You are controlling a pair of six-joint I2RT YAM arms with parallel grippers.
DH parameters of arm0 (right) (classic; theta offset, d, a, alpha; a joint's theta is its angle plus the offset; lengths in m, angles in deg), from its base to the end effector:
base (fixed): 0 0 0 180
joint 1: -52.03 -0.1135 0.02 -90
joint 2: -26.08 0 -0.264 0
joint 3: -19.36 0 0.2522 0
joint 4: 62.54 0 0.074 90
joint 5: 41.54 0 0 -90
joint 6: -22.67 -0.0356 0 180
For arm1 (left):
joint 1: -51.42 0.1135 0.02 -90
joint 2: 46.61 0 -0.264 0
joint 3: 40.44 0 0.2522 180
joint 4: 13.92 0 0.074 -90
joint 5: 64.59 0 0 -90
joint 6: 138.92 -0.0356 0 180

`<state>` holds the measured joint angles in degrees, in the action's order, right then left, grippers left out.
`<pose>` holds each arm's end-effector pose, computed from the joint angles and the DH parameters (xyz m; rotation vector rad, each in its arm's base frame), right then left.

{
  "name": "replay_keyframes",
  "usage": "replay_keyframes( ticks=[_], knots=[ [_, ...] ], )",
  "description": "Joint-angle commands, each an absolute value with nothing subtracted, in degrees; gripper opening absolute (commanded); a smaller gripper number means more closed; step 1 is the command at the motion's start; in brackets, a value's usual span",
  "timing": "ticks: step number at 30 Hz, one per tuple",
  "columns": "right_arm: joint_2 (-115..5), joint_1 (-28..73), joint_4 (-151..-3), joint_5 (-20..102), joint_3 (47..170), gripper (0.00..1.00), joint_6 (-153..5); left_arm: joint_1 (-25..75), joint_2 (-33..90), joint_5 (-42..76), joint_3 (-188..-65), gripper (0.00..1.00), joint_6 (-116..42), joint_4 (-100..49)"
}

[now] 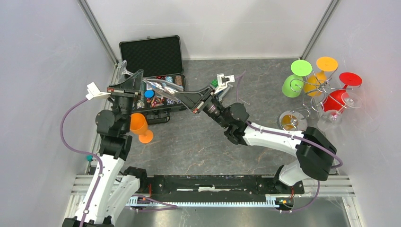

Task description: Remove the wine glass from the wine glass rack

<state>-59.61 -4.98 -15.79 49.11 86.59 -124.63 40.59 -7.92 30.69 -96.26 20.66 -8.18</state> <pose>0.1832 0.2815 0.3488 0.0151 1.2578 1.7651 0.1536 -0.0261 0.3953 -0.6909 1.0497 -1.1755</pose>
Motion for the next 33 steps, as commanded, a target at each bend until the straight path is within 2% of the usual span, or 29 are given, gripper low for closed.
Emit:
replay_keyframes(
  ticks=[1, 4, 8, 12, 15, 21, 26, 29, 33],
  knots=[
    [-60.24, -5.36, -15.59, 48.62, 90.03, 0.1, -124.97, 40.61, -8.64, 27.21, -96.61, 0.06, 18.3, -5.71],
    [-59.11, -5.38, -16.04, 48.89, 90.15, 0.0, -120.87, 40.61, -8.93, 23.95, -97.27, 0.26, 15.04, -5.55],
    [-56.24, -5.36, -18.4, 51.57, 90.59, 0.0, -111.52, 40.61, -9.5, 18.74, -100.65, 0.48, 8.15, -11.19],
    [-52.97, -5.36, -22.12, 54.36, 90.64, 0.0, -101.93, 40.61, -10.72, 16.4, -103.78, 0.82, 1.86, -22.02],
    [-50.02, -5.36, -26.46, 57.19, 90.5, 0.0, -94.21, 40.61, -12.11, 16.45, -104.93, 0.99, -2.3, -30.17],
    [-44.97, -5.37, -45.38, 59.73, 94.68, 0.0, -75.45, 40.61, -13.51, 16.71, -108.26, 1.0, -8.14, -41.98],
    [-44.96, -5.36, -72.0, 53.04, 104.46, 0.0, -60.69, 40.61, -17.01, 16.82, -108.09, 1.0, -10.69, -41.24],
    [-45.91, -5.79, -86.98, 48.66, 109.62, 0.0, -54.68, 40.61, -16.63, 19.66, -110.47, 1.0, -14.03, -44.74],
    [-47.53, -8.97, -96.66, 45.57, 112.62, 0.0, -47.62, 40.61, -15.51, 27.21, -113.4, 1.0, -15.33, -49.95]
  ],
)
